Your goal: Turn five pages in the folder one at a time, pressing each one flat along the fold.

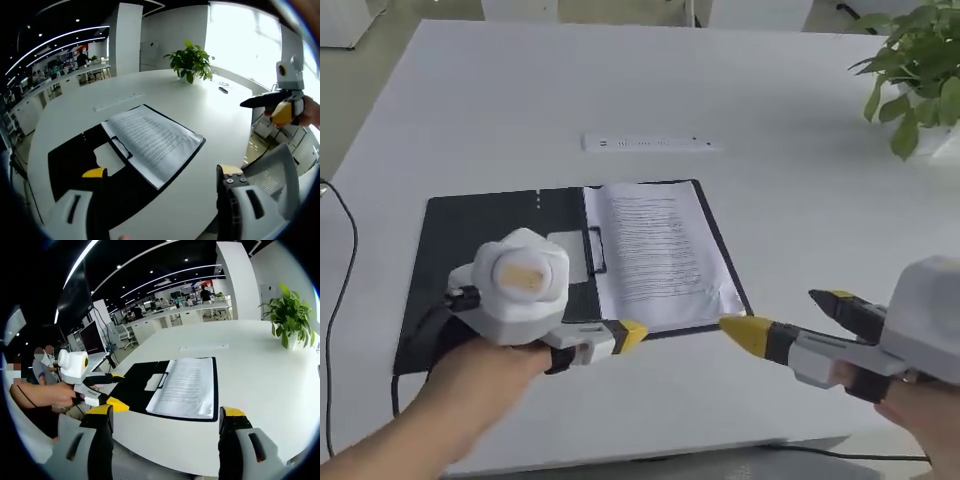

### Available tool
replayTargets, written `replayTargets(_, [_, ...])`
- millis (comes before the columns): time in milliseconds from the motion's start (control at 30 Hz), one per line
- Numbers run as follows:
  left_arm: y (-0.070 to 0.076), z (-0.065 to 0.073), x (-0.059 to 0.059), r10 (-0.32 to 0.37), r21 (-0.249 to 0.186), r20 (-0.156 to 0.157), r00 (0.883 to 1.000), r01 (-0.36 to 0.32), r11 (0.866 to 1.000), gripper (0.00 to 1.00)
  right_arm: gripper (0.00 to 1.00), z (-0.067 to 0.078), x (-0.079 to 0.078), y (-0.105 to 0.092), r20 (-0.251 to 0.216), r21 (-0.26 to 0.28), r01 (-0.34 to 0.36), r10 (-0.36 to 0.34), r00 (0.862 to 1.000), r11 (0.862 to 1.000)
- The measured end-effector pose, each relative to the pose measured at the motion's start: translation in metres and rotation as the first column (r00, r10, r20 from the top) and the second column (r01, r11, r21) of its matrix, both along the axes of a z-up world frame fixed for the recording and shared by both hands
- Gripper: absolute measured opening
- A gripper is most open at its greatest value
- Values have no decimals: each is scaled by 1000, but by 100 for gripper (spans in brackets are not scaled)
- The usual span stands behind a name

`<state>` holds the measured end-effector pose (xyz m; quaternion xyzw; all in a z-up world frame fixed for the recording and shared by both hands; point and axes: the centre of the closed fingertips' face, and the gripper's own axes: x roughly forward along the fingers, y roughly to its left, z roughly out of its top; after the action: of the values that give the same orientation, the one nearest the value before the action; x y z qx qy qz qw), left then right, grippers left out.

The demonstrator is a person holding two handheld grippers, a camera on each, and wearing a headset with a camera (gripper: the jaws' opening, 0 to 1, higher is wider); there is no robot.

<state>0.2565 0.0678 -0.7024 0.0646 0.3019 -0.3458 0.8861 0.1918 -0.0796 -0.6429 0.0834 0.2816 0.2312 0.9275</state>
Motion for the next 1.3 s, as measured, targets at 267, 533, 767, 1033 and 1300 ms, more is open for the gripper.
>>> replayTargets(267, [-42,-27,17,-72,39,-9,997,72,997,86,85,-7,3,-6,-12,21,27,-27,1000,999])
replayTargets(533, [-70,-40,35,-66,15,-7,998,67,998,83,85,-14,5,-13,-20,35,50,-49,999,998])
replayTargets(767, [-87,-62,51,-53,34,-8,999,54,998,79,84,-24,8,-14,-35,45,56,-55,998,997])
replayTargets(1033, [-101,-77,67,-37,51,-10,999,37,998,75,84,-30,11,-15,-49,60,68,-65,997,996])
replayTargets(1300, [-110,-91,72,-40,76,-13,999,41,996,72,82,-34,17,-16,-52,77,80,-76,996,994])
